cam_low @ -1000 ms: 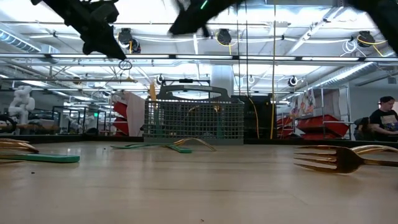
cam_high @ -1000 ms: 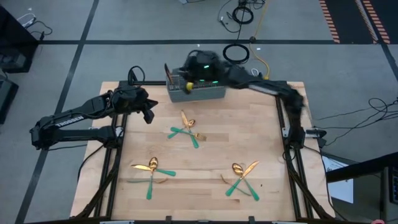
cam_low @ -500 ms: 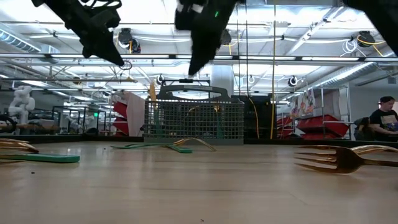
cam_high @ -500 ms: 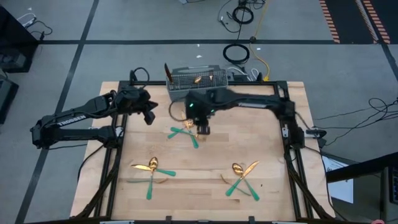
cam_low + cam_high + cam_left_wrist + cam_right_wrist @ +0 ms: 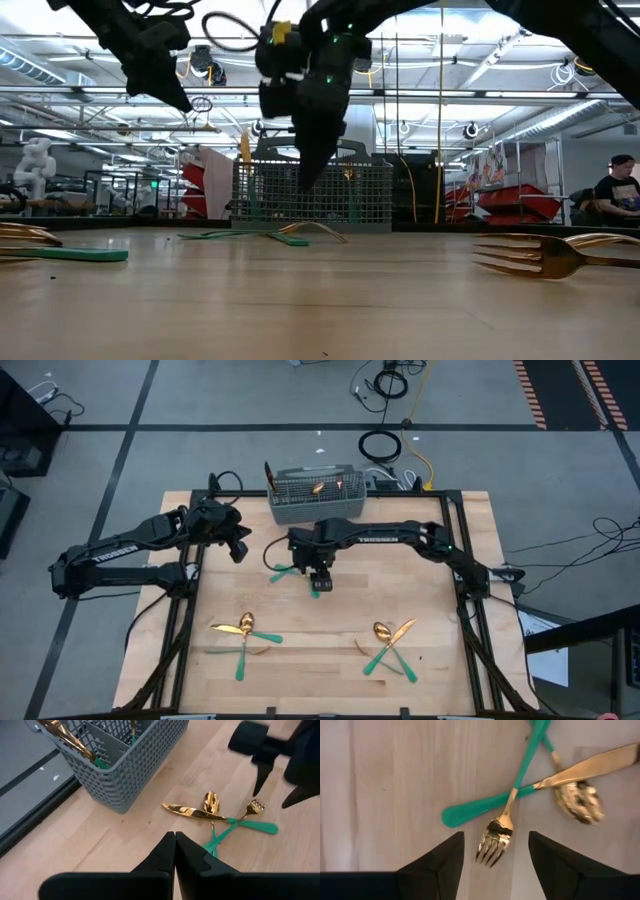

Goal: Sort silverware
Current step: Put the green fork into the gray bin

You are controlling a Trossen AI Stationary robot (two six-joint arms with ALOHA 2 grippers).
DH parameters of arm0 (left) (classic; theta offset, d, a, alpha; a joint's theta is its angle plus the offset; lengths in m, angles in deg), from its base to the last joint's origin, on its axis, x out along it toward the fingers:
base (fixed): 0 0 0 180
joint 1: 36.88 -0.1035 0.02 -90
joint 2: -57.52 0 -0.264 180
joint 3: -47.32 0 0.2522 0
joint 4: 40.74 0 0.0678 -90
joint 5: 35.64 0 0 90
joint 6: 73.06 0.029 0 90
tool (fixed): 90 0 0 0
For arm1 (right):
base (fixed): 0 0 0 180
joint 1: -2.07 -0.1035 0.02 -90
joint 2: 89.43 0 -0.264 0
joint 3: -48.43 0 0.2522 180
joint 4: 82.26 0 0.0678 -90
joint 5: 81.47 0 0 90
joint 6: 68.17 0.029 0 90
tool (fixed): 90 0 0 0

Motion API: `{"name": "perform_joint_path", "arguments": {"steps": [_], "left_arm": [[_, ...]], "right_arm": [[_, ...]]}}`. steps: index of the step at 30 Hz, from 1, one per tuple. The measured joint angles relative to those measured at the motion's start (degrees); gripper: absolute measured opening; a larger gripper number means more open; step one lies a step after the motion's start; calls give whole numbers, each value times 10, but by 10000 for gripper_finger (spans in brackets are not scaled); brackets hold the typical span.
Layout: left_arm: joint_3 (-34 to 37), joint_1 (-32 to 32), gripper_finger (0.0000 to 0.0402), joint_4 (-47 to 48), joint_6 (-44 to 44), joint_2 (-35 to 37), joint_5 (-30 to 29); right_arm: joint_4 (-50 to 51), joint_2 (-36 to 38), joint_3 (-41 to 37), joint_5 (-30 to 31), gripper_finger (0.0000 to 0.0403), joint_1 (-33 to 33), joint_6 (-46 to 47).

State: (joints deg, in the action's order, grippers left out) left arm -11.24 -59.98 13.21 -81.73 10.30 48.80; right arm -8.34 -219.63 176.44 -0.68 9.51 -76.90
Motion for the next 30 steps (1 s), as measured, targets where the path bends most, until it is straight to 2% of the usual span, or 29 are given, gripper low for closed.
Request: {"name": "perform_joint_path", "arguments": {"steps": [23,26,30], "left_arm": [[0,0,10,-2,0,0,0],[0,0,10,-2,1,0,0],[0,0,10,-2,1,0,0]], "right_arm": [[-13,-49,-5,18,207,2,15],[-13,-50,-5,41,177,2,21],[-5,-50,-5,57,88,2,22]]}}
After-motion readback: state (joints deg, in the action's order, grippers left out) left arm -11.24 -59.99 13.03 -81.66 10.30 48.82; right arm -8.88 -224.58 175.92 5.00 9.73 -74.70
